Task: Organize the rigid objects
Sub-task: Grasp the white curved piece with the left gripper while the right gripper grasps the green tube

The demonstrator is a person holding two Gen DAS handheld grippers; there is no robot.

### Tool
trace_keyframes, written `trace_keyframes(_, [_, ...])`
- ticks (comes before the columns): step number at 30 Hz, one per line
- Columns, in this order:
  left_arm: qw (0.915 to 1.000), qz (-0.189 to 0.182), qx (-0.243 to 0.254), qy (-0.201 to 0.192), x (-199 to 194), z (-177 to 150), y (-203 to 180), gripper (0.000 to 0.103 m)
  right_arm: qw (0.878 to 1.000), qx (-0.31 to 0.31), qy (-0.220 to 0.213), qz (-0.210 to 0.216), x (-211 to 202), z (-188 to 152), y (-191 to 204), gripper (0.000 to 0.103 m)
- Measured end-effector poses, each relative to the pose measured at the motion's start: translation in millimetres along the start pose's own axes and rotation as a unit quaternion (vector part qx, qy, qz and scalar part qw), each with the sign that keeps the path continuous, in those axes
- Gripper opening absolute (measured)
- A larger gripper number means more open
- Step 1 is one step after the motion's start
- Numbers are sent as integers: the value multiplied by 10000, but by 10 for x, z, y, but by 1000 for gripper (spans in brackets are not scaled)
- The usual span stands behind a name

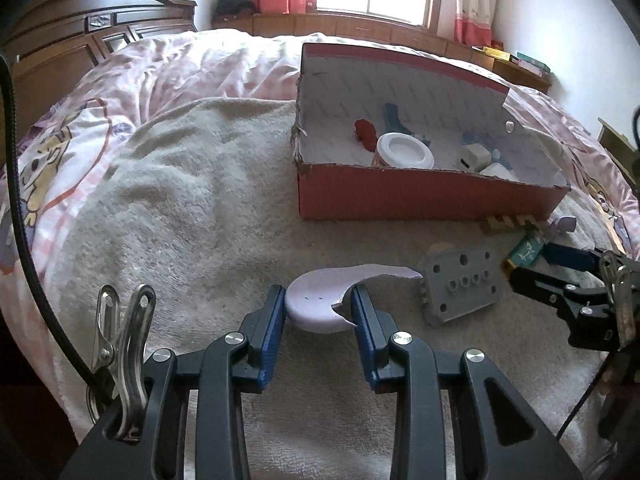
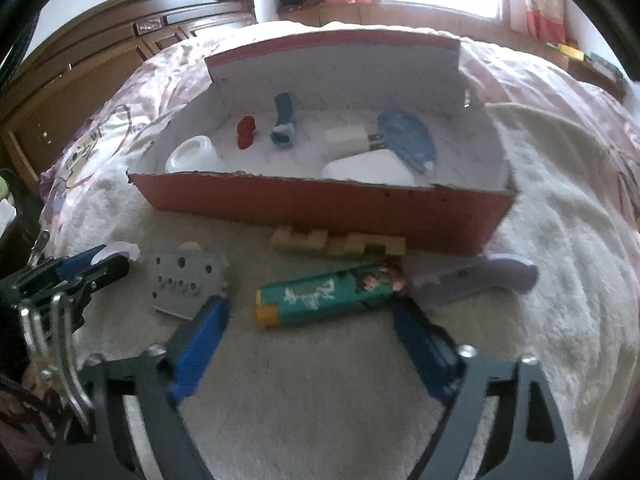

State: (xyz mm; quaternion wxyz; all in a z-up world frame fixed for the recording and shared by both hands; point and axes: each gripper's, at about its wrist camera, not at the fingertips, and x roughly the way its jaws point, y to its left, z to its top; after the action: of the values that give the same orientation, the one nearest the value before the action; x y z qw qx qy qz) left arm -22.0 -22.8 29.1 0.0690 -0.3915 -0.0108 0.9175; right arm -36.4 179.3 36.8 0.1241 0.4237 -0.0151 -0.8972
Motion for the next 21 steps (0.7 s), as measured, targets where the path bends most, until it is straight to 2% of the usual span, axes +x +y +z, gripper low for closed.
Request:
trace_keyframes(7, [10000,0,10,33,11,-11,-13,34,9988,-447,17,-198,60,65,39,97])
trace_keyframes(12, [10000,17,25,16,-1,-12,-21,34,9969,-764,168,-108,92,85,-5,97])
trace_keyframes(14, [10000,22,22,20,3,-11,-18,34,9954,-931,189,-125,76,54,0,94])
trace_keyframes(15, [10000,19,26,21,2,-10,-19,34,9949,-983,196,-149,64,40,2,86])
trace_keyframes(21, [10000,34,43,-3,-19,-9,-19,34,9960,-878,152,-89,-16,-6,-53,86])
